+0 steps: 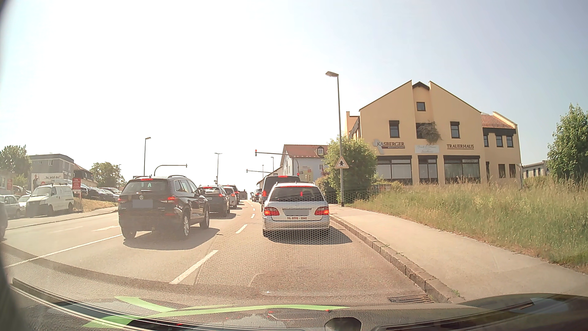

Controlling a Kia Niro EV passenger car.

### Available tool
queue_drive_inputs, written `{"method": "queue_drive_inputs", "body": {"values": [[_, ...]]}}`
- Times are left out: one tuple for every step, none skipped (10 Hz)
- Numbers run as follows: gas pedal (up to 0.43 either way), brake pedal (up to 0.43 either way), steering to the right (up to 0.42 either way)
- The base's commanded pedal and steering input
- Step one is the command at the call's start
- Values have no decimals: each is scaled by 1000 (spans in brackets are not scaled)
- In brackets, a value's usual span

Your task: Follow the waypoints while adhering to traffic rules and regulations

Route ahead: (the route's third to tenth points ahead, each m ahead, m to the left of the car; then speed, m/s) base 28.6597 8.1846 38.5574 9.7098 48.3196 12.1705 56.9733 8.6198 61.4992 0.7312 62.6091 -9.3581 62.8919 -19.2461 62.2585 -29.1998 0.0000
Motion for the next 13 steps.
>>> {"method": "queue_drive_inputs", "body": {"values": [[0,268,-24],[0,268,-25],[0,268,-25],[0,268,-25],[0,268,-25],[0,268,-25],[0,268,-24],[0,268,-25],[0,268,-25],[0,268,-25],[0,268,-24],[0,268,-24],[0,268,-24]]}}
